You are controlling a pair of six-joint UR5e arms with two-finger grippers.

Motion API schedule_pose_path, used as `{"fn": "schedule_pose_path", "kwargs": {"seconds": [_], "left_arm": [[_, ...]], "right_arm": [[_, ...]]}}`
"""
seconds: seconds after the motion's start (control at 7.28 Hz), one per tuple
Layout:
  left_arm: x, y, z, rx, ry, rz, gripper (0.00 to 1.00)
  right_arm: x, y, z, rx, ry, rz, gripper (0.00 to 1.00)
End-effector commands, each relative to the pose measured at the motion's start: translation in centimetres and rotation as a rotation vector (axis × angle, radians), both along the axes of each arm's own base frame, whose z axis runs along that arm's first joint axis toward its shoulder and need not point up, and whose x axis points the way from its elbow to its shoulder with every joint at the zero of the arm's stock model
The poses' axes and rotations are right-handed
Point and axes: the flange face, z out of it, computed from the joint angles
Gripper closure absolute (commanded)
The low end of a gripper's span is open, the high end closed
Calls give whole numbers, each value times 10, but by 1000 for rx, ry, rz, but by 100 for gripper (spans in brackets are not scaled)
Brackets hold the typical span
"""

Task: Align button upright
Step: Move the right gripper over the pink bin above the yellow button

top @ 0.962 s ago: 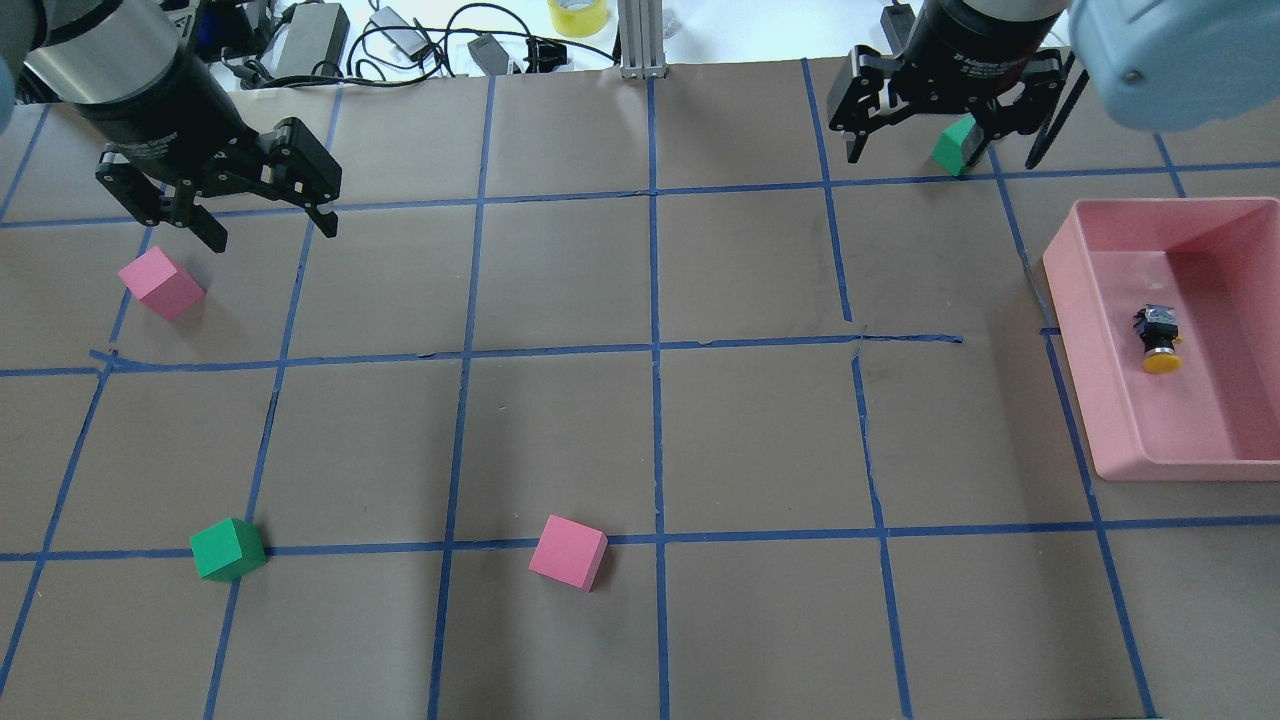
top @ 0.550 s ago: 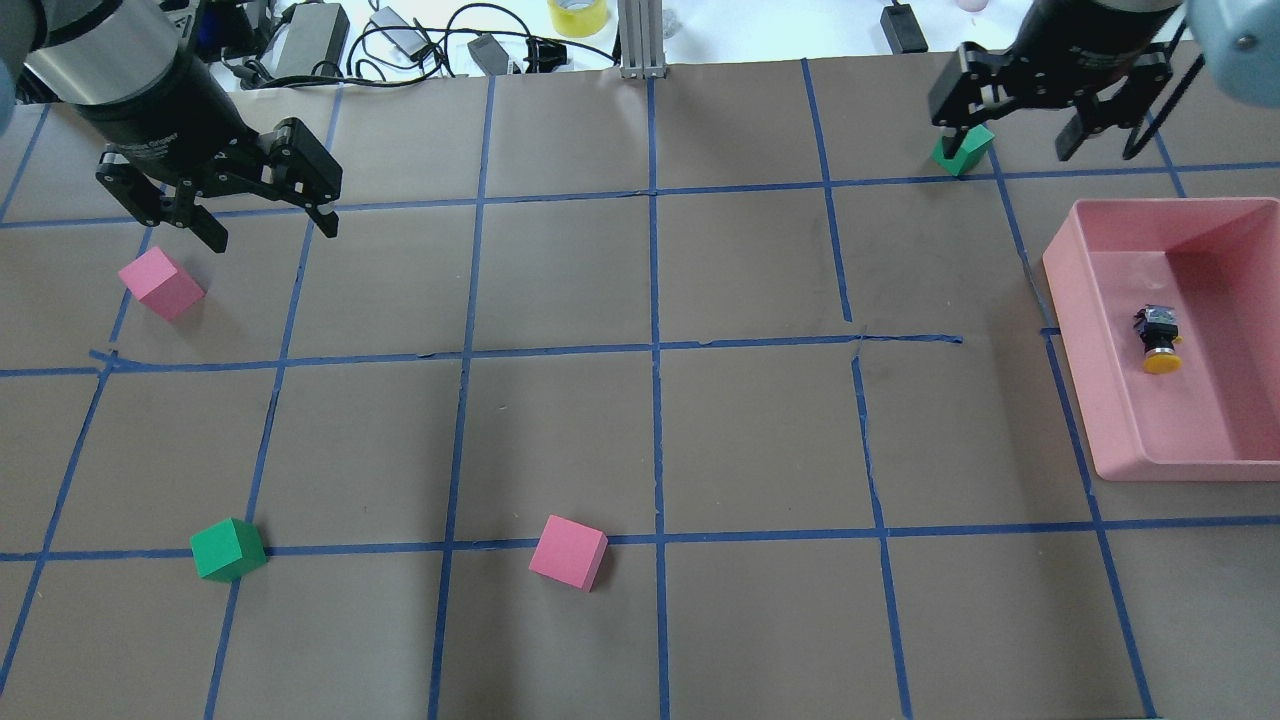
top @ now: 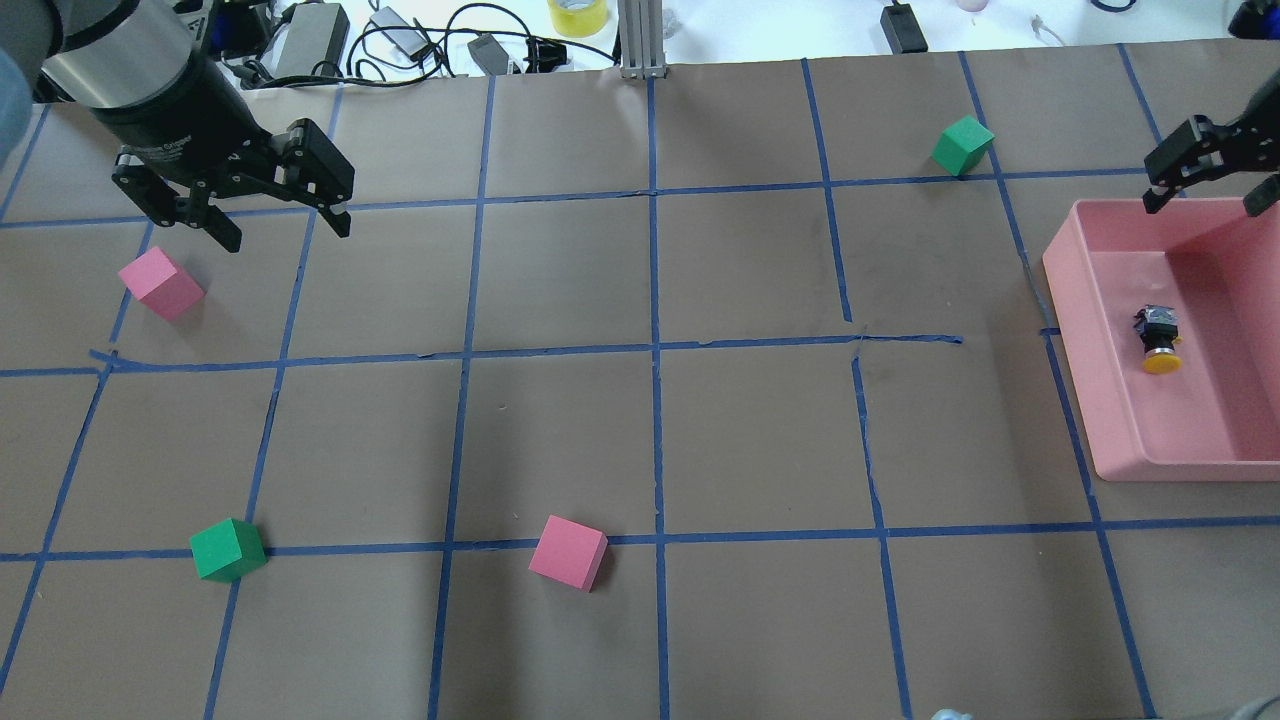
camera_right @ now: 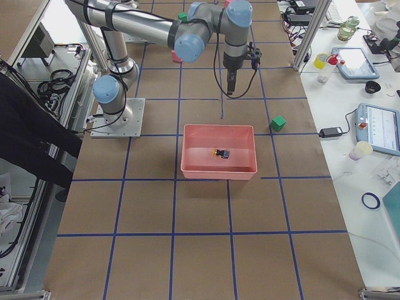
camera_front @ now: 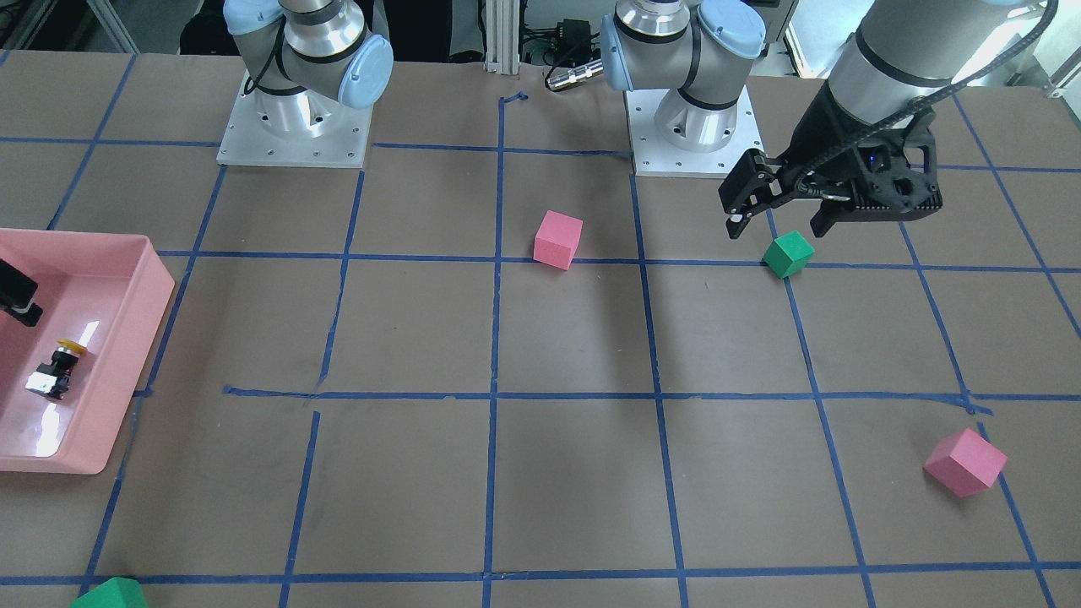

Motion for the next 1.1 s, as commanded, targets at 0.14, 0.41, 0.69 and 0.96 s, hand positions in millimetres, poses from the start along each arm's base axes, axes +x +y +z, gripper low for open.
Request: {"fn": "schedule_pose_path", "kwargs": {"seconds": [0.14, 0.41, 0.69, 0.96], "left_arm": [[-1, 1, -1, 1, 1, -1, 0], [-2, 4, 5, -10, -4, -4, 0], [-2, 3, 3, -6, 2, -2, 0], [-2, 5, -11, 20, 0, -4, 0]], "right_arm": [[-45, -10, -100, -47, 30, 16, 0], [-37, 4, -127, -11, 15, 17, 0], [-40, 4, -138, -22, 32, 15, 0], [-43, 5, -157, 6, 14, 35, 0]]}}
